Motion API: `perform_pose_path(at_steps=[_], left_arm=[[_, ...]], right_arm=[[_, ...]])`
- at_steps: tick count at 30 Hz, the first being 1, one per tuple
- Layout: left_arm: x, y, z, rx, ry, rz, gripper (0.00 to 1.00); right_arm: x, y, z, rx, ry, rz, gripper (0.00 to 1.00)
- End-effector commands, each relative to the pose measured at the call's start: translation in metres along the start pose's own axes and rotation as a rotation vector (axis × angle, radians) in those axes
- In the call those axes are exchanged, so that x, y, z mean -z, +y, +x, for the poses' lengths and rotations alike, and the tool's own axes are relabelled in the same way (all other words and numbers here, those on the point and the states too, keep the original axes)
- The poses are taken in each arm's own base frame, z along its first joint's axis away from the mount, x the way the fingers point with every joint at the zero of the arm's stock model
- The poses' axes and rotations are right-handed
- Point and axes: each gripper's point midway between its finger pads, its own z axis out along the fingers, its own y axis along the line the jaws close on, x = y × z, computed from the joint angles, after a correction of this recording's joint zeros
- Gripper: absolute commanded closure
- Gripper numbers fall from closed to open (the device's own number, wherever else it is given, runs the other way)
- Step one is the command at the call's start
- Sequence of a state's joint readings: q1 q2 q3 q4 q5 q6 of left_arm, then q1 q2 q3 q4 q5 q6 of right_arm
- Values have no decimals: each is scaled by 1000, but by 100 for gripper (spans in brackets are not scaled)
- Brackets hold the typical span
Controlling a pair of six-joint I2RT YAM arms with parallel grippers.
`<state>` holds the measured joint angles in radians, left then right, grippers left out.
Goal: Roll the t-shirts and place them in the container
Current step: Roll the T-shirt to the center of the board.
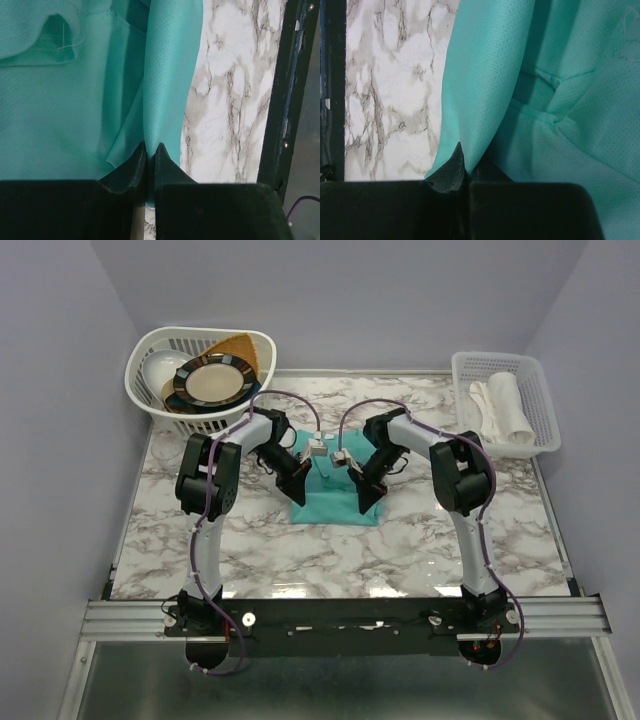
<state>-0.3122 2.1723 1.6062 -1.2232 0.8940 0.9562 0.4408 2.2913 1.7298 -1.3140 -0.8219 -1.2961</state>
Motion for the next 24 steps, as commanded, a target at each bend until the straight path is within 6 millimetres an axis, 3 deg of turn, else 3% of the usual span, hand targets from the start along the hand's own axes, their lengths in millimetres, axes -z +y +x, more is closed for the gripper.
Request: perform_pose_path(at_steps=[1,2,5,6,7,9,11,12,13,15,16,18,19,21,24], left_arm=[[15,20,14,18,54,-104,78],[19,22,12,12,39,-129,69],[39,25,-4,-73,-15,-272,56],[54,16,-14,-137,-34,-339,53],[55,18,-13,-167,-47,-383,51],[70,2,-26,-242,-75,-477,40],[67,0,-14,-306,-46,-553,36],[70,-16,-25,-391,-61,-596,35],[64,-10,-14,-424,-42,-659,34],[66,-26,-21,-543,-68,-752,27],[40,-32,0,-579,-32,-729,26],[44,-41,-17,-748,-96,-843,18],[20,-46,1,-791,-72,-813,14],[20,-52,-14,-892,-135,-888,12],[1,-53,-7,-975,-139,-907,12]], right_arm=[[2,36,48,-239,184,-149,95],[1,35,48,-245,184,-151,95],[1,33,47,-262,186,-144,94],[1,31,47,-272,188,-141,93],[-1,28,49,-294,194,-144,92],[-1,22,47,-339,198,-124,91],[-5,16,51,-421,217,-119,91],[-3,10,50,-434,221,-103,91],[-3,8,50,-450,229,-96,91],[-6,3,51,-496,236,-89,91],[-6,2,53,-511,243,-86,91],[-7,1,53,-531,246,-83,91],[-7,2,53,-536,244,-85,91],[-7,2,53,-531,242,-85,91],[-7,3,53,-528,240,-88,91]])
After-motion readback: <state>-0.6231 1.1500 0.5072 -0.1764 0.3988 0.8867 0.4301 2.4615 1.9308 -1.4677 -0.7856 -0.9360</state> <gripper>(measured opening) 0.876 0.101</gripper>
